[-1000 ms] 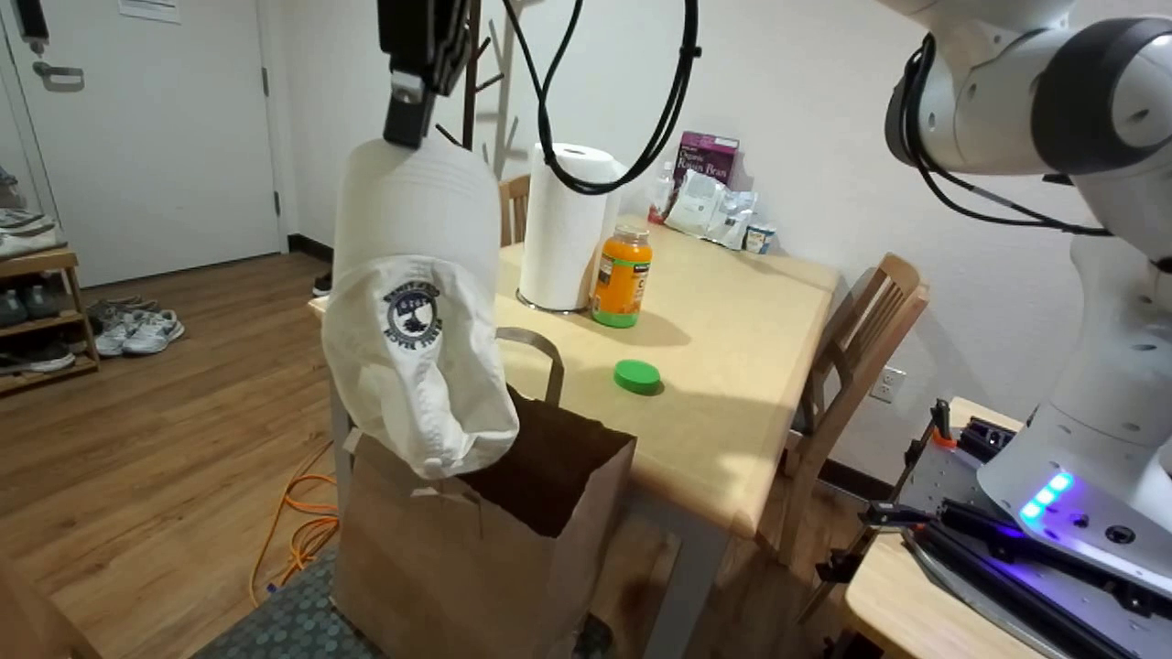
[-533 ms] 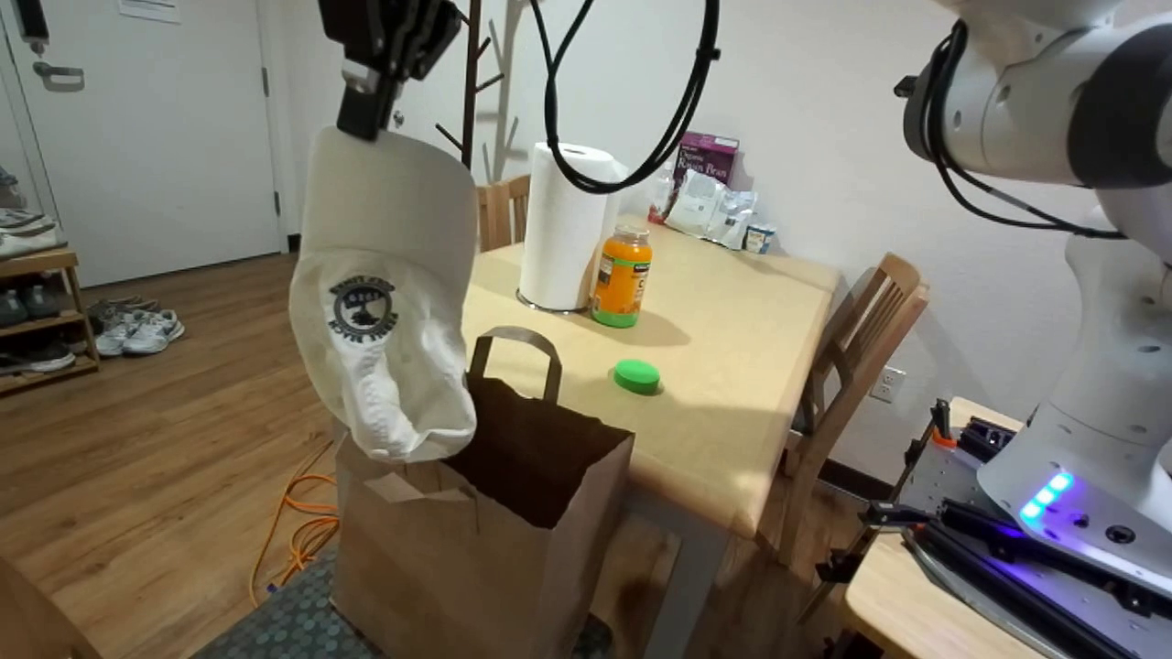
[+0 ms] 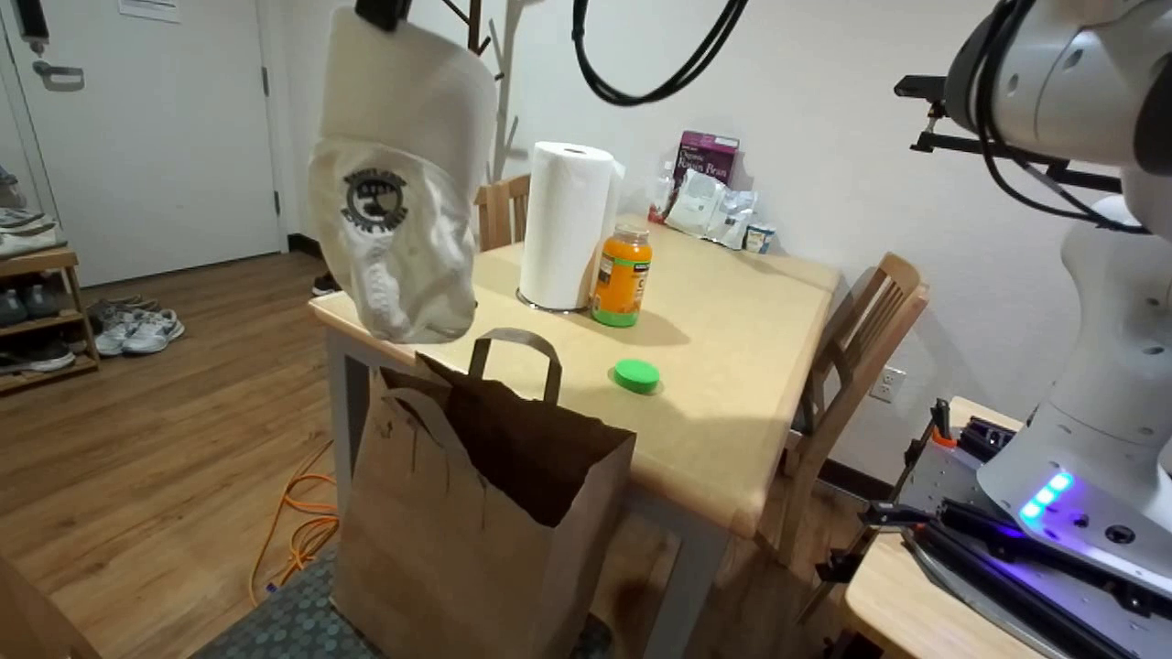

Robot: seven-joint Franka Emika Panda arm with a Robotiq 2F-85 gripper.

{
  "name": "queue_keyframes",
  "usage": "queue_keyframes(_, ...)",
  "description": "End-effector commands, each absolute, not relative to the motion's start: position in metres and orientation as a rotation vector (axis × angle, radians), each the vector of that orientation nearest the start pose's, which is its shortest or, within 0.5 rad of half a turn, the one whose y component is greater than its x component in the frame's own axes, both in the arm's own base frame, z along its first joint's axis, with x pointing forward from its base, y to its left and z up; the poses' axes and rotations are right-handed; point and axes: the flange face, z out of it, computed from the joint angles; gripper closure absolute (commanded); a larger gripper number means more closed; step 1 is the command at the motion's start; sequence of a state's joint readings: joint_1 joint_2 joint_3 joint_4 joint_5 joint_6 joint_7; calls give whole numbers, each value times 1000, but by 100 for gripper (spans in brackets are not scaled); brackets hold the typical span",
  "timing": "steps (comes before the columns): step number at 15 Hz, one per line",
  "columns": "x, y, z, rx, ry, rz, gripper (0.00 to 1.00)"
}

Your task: Put the cap in the paper bag

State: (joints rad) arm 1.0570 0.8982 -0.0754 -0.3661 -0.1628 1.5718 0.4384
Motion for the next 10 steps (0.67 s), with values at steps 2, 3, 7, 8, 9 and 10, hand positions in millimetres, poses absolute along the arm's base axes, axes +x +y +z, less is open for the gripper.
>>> queue_keyframes(2, 401, 640, 623, -2808, -786, -715, 99)
queue_keyframes(3, 400, 642, 627, -2782, -764, -740, 99)
queue_keyframes(7, 394, 647, 627, -2775, -706, -736, 99)
queue_keyframes(8, 393, 644, 625, -2808, -669, -684, 99)
queue_keyframes(9, 394, 642, 626, -2810, -659, -684, 99)
queue_keyframes(10, 396, 638, 625, -2833, -651, -656, 99)
